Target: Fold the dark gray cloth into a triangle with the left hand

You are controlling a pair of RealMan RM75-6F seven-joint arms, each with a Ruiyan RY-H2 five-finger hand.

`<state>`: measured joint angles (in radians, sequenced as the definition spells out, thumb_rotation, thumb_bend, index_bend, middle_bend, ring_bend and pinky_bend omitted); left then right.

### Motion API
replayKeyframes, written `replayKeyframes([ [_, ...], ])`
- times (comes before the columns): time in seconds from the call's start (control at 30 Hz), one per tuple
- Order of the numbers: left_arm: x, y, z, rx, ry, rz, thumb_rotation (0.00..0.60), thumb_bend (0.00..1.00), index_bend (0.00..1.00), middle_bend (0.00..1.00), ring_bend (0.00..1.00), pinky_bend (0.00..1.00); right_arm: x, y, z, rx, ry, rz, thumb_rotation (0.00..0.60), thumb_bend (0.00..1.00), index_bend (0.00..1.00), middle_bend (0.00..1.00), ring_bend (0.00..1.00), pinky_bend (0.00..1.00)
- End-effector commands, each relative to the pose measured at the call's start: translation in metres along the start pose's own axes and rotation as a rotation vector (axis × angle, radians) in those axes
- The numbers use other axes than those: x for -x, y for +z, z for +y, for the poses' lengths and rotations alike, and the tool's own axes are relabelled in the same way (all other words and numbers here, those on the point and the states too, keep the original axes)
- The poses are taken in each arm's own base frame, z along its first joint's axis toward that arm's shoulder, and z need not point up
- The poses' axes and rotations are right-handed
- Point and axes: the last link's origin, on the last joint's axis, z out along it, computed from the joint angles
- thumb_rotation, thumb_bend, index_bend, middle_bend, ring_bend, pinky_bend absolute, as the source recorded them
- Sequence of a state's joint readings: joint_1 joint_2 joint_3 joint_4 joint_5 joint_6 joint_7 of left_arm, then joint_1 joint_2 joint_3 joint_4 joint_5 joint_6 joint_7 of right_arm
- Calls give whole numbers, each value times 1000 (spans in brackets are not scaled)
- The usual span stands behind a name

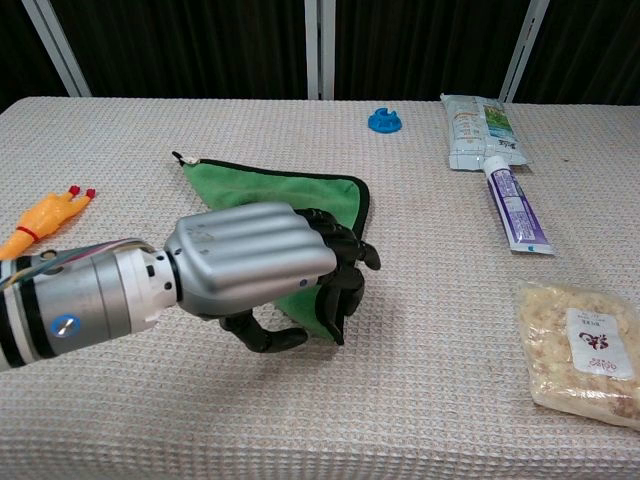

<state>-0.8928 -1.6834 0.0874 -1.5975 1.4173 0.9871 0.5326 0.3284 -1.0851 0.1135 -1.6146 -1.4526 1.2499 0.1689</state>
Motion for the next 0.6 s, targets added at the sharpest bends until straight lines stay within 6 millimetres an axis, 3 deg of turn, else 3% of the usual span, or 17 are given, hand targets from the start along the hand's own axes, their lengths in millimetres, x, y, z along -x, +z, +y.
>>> replayKeyframes([
  [0.03, 4, 6, 0, -14, 11, 2, 600, 366, 403, 119, 120, 125, 0, 0, 0, 1, 0, -1, 600, 292, 99, 122, 0, 36],
  [0.3, 20, 6, 0, -33, -28, -7, 600, 366, 525, 121, 120, 125, 0, 0, 1, 5, 0, -4, 600, 291, 100, 122, 0, 36],
  [0.6, 27, 4, 15, 7, -86, 37, 600, 486, 633, 156, 121, 125, 0, 0, 0, 1, 0, -7, 600, 292, 99, 121, 0, 35],
])
